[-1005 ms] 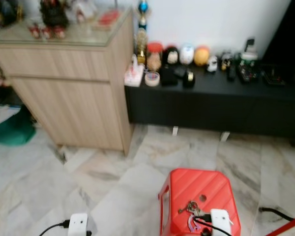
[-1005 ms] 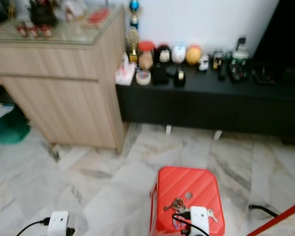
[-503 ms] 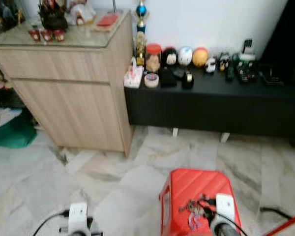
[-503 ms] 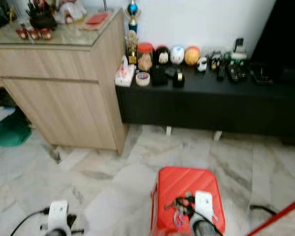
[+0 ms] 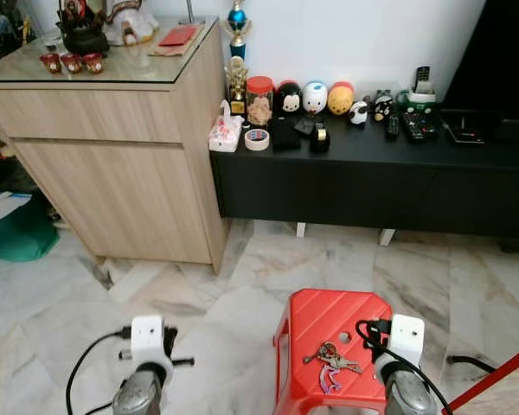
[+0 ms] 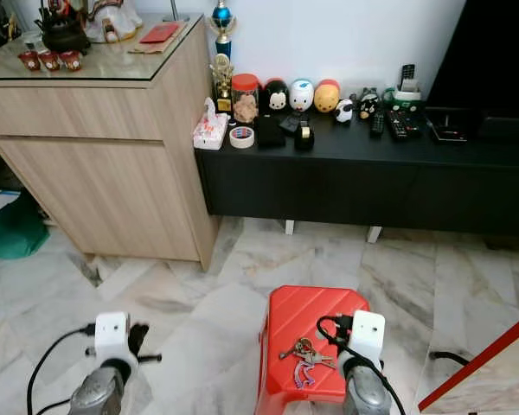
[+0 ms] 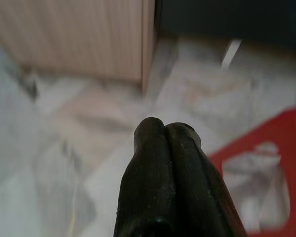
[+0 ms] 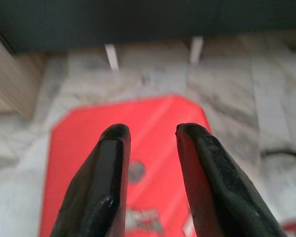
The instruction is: Hang keys on a hook
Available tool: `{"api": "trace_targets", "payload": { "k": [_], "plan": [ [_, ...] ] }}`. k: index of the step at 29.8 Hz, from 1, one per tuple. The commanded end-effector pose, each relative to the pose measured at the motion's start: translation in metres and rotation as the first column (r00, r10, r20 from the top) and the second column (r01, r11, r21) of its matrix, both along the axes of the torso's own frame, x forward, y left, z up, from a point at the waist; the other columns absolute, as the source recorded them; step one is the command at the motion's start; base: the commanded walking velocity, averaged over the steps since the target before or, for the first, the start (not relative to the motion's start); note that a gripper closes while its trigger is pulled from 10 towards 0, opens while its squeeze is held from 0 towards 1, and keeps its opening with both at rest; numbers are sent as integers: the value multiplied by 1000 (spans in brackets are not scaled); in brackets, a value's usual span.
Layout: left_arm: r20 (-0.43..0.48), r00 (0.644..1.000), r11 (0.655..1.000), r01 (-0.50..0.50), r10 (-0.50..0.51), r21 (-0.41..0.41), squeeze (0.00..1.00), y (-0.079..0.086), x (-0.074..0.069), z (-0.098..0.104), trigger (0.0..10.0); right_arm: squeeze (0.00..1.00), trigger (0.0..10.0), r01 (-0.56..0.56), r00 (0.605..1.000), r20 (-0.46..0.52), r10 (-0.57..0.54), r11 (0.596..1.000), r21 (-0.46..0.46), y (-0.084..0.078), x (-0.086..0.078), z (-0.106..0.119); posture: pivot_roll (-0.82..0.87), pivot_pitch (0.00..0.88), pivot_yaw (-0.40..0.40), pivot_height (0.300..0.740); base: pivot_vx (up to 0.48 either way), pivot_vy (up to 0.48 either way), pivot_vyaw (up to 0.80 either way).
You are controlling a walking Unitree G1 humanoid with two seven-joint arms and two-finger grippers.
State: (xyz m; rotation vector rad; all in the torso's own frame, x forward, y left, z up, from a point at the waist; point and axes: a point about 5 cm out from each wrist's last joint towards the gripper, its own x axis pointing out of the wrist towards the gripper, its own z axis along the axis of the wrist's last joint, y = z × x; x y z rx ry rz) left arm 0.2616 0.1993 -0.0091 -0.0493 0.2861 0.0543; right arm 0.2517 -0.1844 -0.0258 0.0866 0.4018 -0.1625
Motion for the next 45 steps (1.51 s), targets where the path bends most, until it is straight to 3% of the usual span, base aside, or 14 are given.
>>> {"api": "trace_targets", "payload": {
  "k": [1, 5, 10, 18, 32, 45],
  "plan": [
    [93, 996, 1000, 5, -6, 3, 0, 3, 8, 14, 10000, 0, 10000, -15, 997, 79, 17, 1000, -20, 2, 8, 11, -3, 0, 8, 740, 0, 0, 0],
    [228, 973, 999, 37, -38, 10, 0, 2, 9, 31, 10000, 0, 10000, -72, 976, 202, 80, 996, -45, 9, 16, 28, -22, 0, 8, 740, 0, 0, 0],
    [270, 962, 999, 42, -47, 23, 0, 3, 1, 35, 10000, 0, 10000, -108, 967, 225, 118, 992, -59, 14, 13, 31, -23, 0, 7, 740, 0, 0, 0],
    [266, 963, 999, 32, -34, 12, 0, 3, 0, 37, 10000, 0, 10000, -123, 976, 172, 132, 990, -63, 17, 13, 27, -21, 0, 7, 740, 0, 0, 0],
    [263, 964, 1000, 25, -23, -7, 0, -1, 3, 41, 10000, 0, 10000, -118, 980, 155, 124, 992, -49, 23, 22, 31, -25, 0, 10, 651, 0, 0, 0],
    [243, 970, 1000, 19, -16, -9, 0, -1, 1, 38, 10000, 0, 10000, -112, 983, 142, 116, 993, -36, 24, 24, 31, -21, 3, 2, 651, 0, 0, 0]
  ]
}}
